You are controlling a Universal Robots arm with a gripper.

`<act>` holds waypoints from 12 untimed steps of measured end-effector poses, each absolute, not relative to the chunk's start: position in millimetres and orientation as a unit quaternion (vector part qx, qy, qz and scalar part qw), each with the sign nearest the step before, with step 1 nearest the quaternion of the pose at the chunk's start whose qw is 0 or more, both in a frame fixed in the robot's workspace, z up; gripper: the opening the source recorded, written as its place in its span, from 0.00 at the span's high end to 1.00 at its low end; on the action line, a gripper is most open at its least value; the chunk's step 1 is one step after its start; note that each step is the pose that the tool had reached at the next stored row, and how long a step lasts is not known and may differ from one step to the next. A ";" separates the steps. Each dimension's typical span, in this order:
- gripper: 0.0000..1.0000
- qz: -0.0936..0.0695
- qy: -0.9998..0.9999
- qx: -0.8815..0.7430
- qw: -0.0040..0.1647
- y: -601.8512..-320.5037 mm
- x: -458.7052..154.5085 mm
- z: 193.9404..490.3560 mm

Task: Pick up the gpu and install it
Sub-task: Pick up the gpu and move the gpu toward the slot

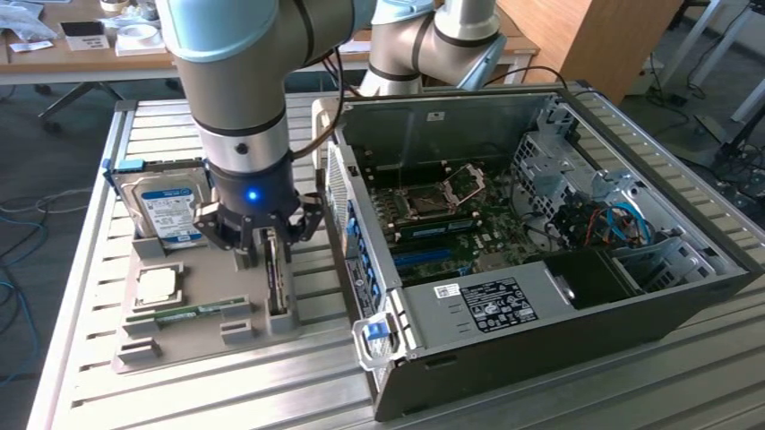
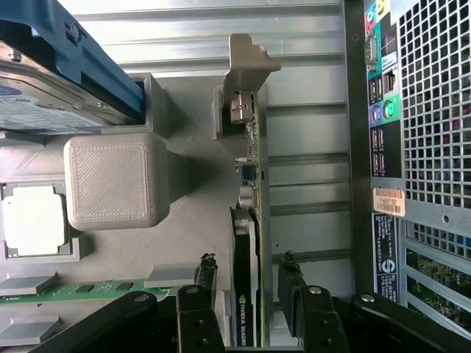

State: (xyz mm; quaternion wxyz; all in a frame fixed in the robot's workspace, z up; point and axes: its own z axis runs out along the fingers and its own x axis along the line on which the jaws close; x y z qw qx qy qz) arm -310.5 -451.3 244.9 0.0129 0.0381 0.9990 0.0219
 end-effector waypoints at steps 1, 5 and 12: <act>0.53 0.022 0.999 0.038 0.013 -451.0 -310.6 243.6; 0.53 0.022 0.999 0.038 0.013 -449.0 -311.1 238.5; 0.53 0.022 0.999 0.038 0.013 -443.9 -311.9 234.9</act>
